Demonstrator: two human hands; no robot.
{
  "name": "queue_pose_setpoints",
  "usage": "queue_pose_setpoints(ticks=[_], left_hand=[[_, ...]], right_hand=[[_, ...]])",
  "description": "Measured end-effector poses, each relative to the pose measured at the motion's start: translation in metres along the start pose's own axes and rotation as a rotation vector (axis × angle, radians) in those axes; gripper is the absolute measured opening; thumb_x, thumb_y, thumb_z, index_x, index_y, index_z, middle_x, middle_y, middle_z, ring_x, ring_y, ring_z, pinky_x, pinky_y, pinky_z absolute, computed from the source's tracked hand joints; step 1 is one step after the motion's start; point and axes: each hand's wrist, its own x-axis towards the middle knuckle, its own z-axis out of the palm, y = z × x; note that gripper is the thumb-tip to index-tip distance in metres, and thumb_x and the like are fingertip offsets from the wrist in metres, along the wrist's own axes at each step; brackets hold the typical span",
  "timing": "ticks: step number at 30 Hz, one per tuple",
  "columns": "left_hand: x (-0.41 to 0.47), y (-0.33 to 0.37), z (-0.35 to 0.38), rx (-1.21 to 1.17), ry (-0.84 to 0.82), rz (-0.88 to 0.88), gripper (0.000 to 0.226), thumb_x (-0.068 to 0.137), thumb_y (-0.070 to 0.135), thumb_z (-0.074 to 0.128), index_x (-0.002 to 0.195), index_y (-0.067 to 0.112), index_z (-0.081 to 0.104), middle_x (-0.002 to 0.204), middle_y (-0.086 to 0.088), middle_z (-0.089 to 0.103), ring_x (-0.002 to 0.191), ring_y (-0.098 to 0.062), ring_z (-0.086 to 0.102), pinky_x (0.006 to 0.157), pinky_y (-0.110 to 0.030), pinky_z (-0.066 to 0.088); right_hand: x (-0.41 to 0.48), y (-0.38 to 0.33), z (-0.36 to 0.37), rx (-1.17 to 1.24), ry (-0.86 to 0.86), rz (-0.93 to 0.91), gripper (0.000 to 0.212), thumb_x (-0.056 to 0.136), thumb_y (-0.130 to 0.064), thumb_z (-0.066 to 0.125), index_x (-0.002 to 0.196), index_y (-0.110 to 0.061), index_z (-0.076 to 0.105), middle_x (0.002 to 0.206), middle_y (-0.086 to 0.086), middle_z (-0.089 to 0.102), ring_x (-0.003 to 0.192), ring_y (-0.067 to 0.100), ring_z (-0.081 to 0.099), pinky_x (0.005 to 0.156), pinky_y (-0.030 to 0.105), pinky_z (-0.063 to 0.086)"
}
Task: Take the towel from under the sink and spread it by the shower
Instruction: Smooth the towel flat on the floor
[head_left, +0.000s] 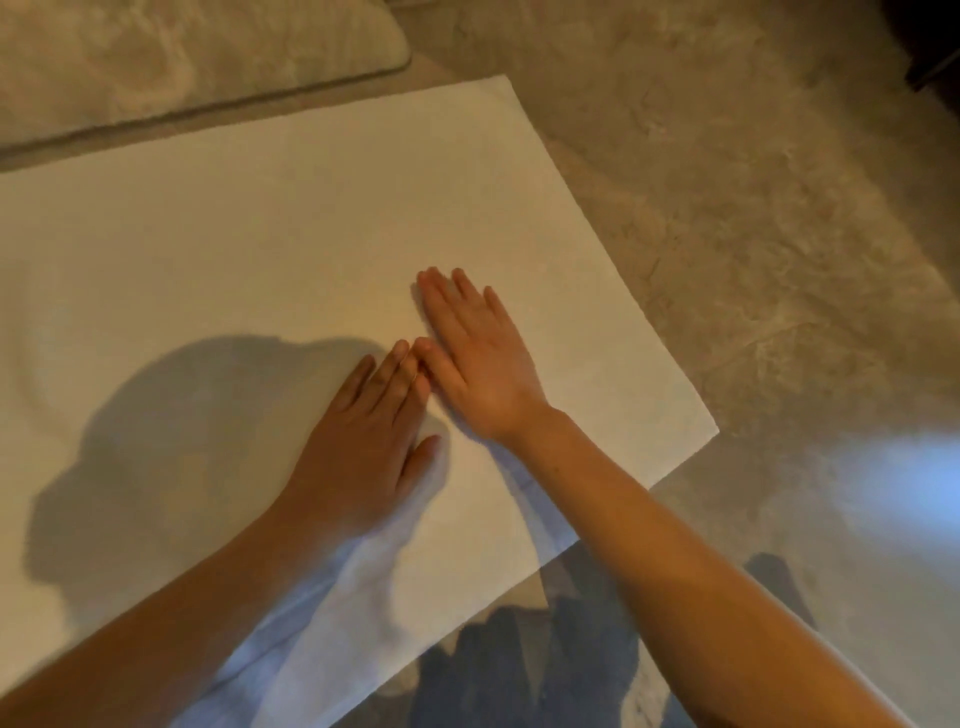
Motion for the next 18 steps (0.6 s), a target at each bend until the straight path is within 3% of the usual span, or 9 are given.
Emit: queue_pose_setpoints(ticks=[2, 5, 7, 11, 18], left_hand=[[-0.001, 0.000, -0.001, 0.013, -0.014, -0.007, 0.058, 0.096, 0.036, 0.038, 0.130, -0.009, 0.054, 0.137, -0.029, 0.053, 0.136, -0.040, 0.043, 0.115, -0.053, 0.029], [-0.003, 0.000, -0.001, 0.031, -0.007, -0.009, 0.063, 0.099, 0.038, 0.038, 0.142, -0.007, 0.041, 0.149, -0.027, 0.040, 0.142, -0.037, 0.034, 0.117, -0.051, 0.024], [-0.003, -0.001, -0.001, 0.032, 0.014, -0.002, 0.066, 0.100, 0.039, 0.036, 0.149, -0.004, 0.030, 0.158, -0.023, 0.026, 0.146, -0.034, 0.026, 0.118, -0.050, 0.022], [-0.003, -0.001, -0.001, 0.013, 0.008, -0.008, 0.066, 0.100, 0.041, 0.032, 0.150, -0.002, 0.028, 0.160, -0.020, 0.021, 0.148, -0.033, 0.023, 0.119, -0.049, 0.020], [-0.002, 0.001, 0.000, 0.001, 0.016, -0.018, 0.066, 0.101, 0.040, 0.029, 0.150, -0.002, 0.028, 0.160, -0.020, 0.022, 0.148, -0.033, 0.023, 0.118, -0.050, 0.023]], right_hand=[[0.016, -0.010, 0.006, 0.014, -0.058, -0.129, 0.055, 0.104, -0.036, 0.029, 0.155, -0.015, 0.022, 0.162, 0.003, 0.022, 0.150, 0.021, 0.011, 0.122, 0.037, 0.003], [0.017, 0.018, 0.005, -0.036, -0.076, -0.172, 0.056, 0.105, -0.038, 0.029, 0.156, -0.019, 0.020, 0.163, -0.001, 0.019, 0.151, 0.017, 0.009, 0.122, 0.034, 0.002], [0.017, 0.052, -0.002, -0.063, -0.030, -0.062, 0.056, 0.105, -0.037, 0.029, 0.157, -0.020, 0.016, 0.164, -0.001, 0.015, 0.151, 0.016, 0.007, 0.122, 0.036, 0.004], [0.010, 0.111, -0.018, -0.095, 0.026, 0.208, 0.058, 0.104, -0.038, 0.023, 0.157, -0.017, 0.011, 0.164, 0.001, 0.010, 0.151, 0.016, 0.005, 0.123, 0.037, 0.004], [0.009, 0.115, -0.018, -0.110, 0.032, 0.237, 0.060, 0.103, -0.042, 0.015, 0.157, -0.018, 0.006, 0.165, -0.001, 0.007, 0.151, 0.015, 0.002, 0.123, 0.036, 0.004]])
